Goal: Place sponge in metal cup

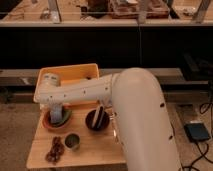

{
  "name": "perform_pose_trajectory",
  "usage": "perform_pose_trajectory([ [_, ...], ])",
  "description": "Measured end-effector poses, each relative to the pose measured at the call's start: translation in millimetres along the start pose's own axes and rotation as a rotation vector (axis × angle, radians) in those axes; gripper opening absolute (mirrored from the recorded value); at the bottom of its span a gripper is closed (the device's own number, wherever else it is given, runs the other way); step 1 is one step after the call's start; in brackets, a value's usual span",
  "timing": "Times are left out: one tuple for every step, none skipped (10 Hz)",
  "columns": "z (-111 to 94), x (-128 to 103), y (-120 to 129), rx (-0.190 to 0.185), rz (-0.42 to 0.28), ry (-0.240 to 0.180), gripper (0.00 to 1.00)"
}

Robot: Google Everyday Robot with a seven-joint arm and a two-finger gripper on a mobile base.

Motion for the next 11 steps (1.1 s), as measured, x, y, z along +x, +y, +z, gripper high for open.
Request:
perform_pose_trajectory([
  [2.8, 0.8, -3.1, 0.002, -0.001, 0.007, 0.80],
  [5.3, 1.9, -6.6, 0.005, -0.003, 0.013, 0.80],
  [8.0, 2.8, -8.4, 0.005, -0.005, 0.017, 0.80],
  [11.7, 3.6, -9.3, 0.004, -0.005, 0.016, 0.80],
  [14.7, 3.8, -9.1, 0.002, -0.006, 0.013, 0.80],
  [18.9, 3.6, -8.4, 0.000, -0.005, 0.008, 0.80],
  [23.6, 3.0, -7.3, -0.005, -0.005, 0.004, 0.77],
  [28.1, 3.2, -5.7, -0.013, -0.003, 0.005, 0.66],
  [29.6, 3.8, -5.4, -0.018, -0.001, 0.006, 0.60],
  [31.8, 3.9, -4.6, -0.023, 0.002, 0.007, 0.56],
  [35.5, 2.9, -4.0, -0.030, 0.003, 0.006, 0.56],
])
